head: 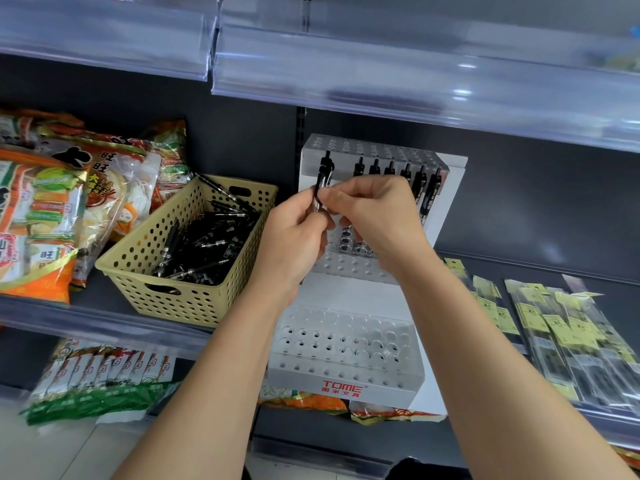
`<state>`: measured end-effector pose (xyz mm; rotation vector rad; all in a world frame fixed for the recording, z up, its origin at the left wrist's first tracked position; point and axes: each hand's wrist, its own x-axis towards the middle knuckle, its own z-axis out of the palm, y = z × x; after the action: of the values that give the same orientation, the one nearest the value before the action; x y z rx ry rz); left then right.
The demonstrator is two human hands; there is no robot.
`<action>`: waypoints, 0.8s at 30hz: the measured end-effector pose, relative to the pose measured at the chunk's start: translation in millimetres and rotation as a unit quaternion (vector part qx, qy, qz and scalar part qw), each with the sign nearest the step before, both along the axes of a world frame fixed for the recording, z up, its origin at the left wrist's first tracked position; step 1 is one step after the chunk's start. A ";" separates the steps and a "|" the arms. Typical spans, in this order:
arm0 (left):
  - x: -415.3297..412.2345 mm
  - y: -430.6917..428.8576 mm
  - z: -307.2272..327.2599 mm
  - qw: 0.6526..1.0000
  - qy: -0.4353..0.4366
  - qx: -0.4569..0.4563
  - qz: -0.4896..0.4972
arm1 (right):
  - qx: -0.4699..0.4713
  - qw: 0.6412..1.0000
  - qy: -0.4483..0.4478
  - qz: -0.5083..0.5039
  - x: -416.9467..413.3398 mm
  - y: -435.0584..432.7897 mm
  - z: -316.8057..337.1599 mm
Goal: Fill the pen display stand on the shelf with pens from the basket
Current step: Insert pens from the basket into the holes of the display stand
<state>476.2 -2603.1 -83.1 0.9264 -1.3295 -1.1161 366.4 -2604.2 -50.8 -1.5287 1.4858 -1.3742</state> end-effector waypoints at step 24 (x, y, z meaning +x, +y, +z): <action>28.1 -4.8 -8.3 0.988 -0.068 -0.002 0.137 | -0.159 0.949 0.188 -0.198 -1.3 -14.8 -0.7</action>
<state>504.3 -2607.9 -91.4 1.1614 -1.2673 -0.8517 365.2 -2619.0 -51.4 -1.8412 1.9632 -1.6834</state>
